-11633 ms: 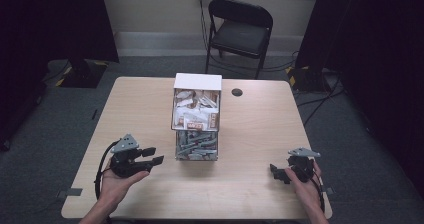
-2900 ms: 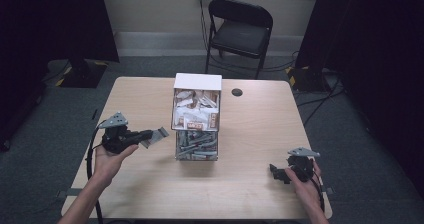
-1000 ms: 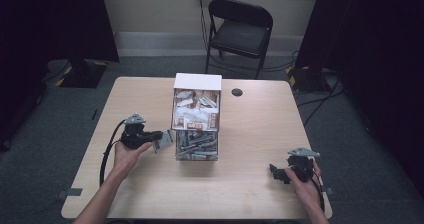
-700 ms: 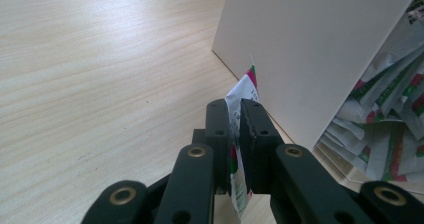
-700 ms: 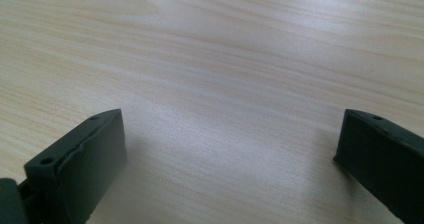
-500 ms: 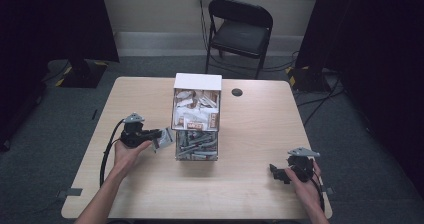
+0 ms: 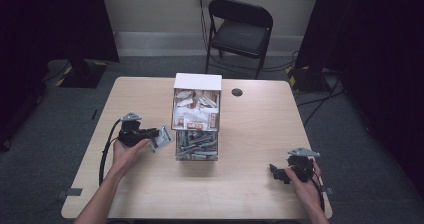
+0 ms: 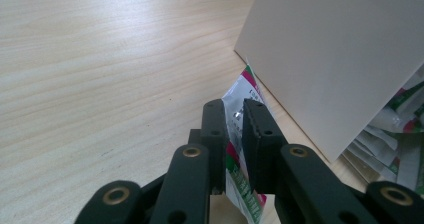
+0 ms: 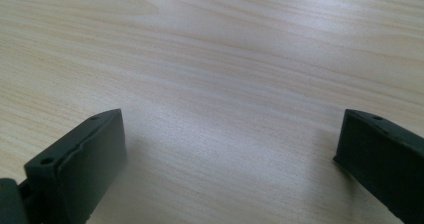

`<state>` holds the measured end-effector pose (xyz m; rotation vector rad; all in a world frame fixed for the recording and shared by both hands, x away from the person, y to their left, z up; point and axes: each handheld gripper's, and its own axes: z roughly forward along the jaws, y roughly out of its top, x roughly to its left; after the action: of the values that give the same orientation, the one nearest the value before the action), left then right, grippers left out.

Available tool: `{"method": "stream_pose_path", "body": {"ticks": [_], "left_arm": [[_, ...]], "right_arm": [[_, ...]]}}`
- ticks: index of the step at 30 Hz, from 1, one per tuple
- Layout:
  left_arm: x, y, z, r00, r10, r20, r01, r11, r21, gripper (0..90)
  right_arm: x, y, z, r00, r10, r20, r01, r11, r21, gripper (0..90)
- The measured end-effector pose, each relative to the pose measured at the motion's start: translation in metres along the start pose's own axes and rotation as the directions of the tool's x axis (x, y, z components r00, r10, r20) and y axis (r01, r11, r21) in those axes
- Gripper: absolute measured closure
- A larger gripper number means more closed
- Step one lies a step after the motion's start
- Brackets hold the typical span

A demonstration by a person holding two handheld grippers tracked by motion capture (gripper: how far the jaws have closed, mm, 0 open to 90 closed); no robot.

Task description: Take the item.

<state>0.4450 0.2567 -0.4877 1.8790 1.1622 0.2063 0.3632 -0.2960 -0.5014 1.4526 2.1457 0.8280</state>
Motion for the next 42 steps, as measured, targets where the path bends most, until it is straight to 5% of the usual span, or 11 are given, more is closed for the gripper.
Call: {"method": "stream_pose_path", "body": {"ticks": [15,17,26,34,42], "left_arm": [[0.002,-0.001,0.004,0.9983,0.003,-0.058,-0.002,0.9999,0.015,63.1],[0.003,0.0,0.001,0.9976,0.003,-0.069,-0.002,0.9998,0.018,50.5],[0.006,0.002,-0.019,0.9935,0.001,-0.114,-0.001,1.0,-0.001,24.8],[-0.004,0.007,-0.04,0.9958,0.0,-0.092,-0.006,0.9976,-0.068,22.2],[-0.006,0.004,-0.057,0.9929,0.026,-0.116,-0.031,0.9988,-0.038,21.0]], "right_arm": [[0.0,0.0,0.0,1.0,0.0,0.0,0.0,1.0,0.0,0.0],[0.0,0.0,0.0,1.0,0.0,0.0,0.0,1.0,0.0,0.0],[0.0,0.0,0.0,1.0,0.0,0.0,0.0,1.0,0.0,0.0],[0.0,0.0,0.0,1.0,0.0,0.0,0.0,1.0,0.0,0.0],[0.0,0.0,0.0,1.0,0.0,0.0,0.0,1.0,0.0,0.0]]}}
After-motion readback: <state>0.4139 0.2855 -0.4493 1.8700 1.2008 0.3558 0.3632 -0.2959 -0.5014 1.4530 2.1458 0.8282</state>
